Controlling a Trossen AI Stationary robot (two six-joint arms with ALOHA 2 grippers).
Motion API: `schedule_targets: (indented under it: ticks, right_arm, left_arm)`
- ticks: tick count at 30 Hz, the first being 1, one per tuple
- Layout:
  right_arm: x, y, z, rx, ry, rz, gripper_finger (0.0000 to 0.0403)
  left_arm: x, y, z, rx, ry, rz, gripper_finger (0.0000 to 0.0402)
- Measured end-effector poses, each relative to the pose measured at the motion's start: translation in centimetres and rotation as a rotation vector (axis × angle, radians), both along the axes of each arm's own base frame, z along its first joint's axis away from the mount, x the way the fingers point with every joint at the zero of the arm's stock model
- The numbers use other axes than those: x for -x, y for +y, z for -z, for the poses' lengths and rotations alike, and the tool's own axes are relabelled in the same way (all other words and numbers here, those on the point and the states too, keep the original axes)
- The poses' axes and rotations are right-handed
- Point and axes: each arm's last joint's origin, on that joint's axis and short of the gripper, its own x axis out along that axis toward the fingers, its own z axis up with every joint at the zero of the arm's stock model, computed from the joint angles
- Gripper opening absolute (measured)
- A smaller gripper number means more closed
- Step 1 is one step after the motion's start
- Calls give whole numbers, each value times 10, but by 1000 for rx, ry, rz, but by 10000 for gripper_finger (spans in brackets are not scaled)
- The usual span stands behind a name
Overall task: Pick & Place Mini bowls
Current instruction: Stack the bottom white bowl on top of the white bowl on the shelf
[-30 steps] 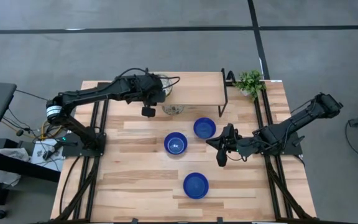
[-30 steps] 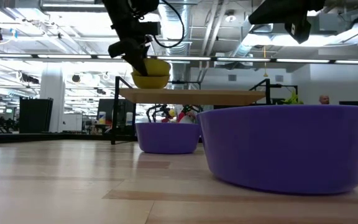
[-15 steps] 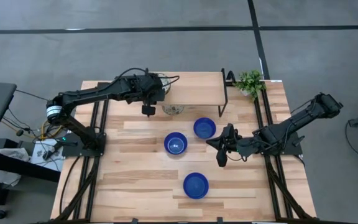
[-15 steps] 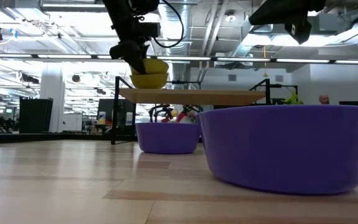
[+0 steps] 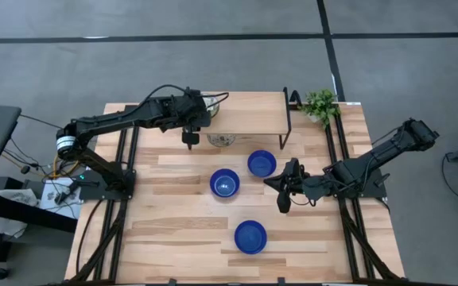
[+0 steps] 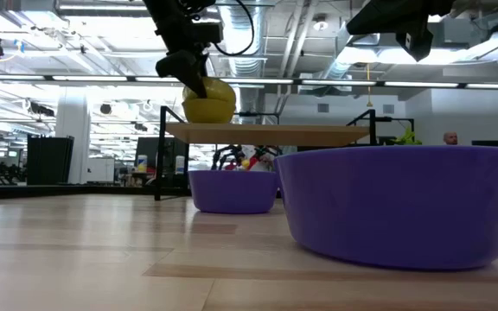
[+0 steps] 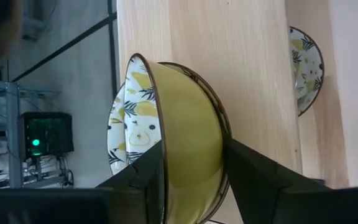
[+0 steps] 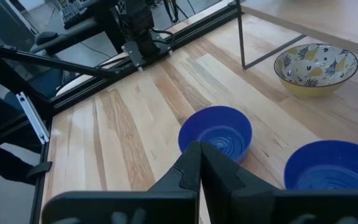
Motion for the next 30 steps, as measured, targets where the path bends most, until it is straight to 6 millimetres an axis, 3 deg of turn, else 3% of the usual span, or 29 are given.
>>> schedule_targets:
  ticks: [7,30]
  right_arm:
    - [0,0,0,0,0,0,0]
    - [0,1,0,-12,2,-19,0]
  left_arm:
    - [0,0,-1,-9,-5,-9,175]
    - [5,-2,-9,-28,-47,-12,172]
